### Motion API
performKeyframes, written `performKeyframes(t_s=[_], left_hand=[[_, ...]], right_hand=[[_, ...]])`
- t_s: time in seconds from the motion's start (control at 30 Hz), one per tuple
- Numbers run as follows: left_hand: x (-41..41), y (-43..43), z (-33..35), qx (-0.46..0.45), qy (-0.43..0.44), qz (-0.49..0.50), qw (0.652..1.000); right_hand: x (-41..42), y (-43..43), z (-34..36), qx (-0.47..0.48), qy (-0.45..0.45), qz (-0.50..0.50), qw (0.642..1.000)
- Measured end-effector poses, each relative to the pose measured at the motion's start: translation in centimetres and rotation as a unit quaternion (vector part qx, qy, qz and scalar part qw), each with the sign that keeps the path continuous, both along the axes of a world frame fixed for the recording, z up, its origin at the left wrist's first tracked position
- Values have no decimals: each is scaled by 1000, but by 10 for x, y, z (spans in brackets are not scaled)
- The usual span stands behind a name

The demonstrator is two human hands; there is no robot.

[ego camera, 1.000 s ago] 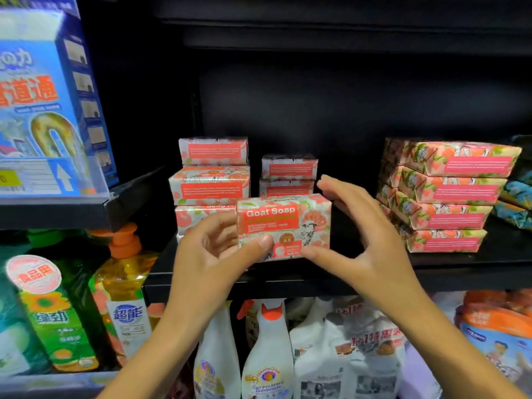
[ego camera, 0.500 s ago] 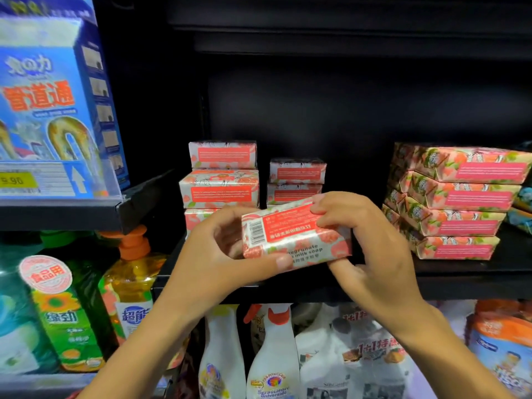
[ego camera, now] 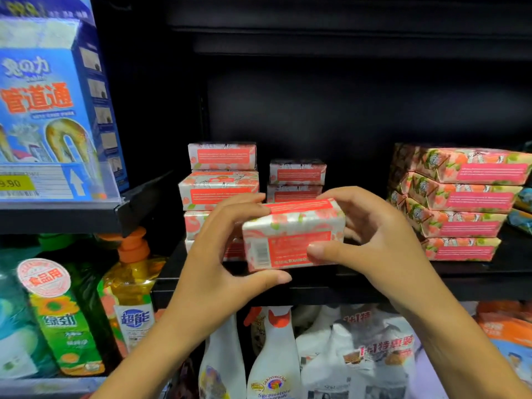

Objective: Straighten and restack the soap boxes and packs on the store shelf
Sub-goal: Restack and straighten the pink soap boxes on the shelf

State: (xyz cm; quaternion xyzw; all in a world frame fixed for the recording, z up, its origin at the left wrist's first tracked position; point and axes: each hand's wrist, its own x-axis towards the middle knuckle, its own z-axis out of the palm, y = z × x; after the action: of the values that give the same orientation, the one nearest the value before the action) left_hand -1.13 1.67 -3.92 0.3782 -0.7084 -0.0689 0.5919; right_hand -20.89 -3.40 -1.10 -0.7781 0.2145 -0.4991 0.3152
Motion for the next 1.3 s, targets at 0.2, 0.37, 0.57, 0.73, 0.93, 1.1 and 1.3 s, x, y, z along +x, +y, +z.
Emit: performKeyframes(t_s=[0.2,0.37,0.57,0.73,0.93,1.1,1.3], left_hand=[[6,4,8,103,83,-23,991],[6,2,11,164,98,-69,979],[8,11,18,23,102,-20,994],[20,4,41,-33,131,64,989],[28,-16,50,-54,83,199,975],[32,-30,38,-71,76,297,949],[37,-40,38,-125,35,306,943]], right_hand=[[5,5,-9,-132,-20,-59,989],[11,2,-15,-194,-54,-25,979],[7,0,-16,-181,-20,-44,982],[2,-8,-25,-123,175,-89,973],[1,-16,-39,-123,303,-83,941],[1,-17,-40,-125,298,-89,942],[0,-18,-41,-129,296,-92,942]])
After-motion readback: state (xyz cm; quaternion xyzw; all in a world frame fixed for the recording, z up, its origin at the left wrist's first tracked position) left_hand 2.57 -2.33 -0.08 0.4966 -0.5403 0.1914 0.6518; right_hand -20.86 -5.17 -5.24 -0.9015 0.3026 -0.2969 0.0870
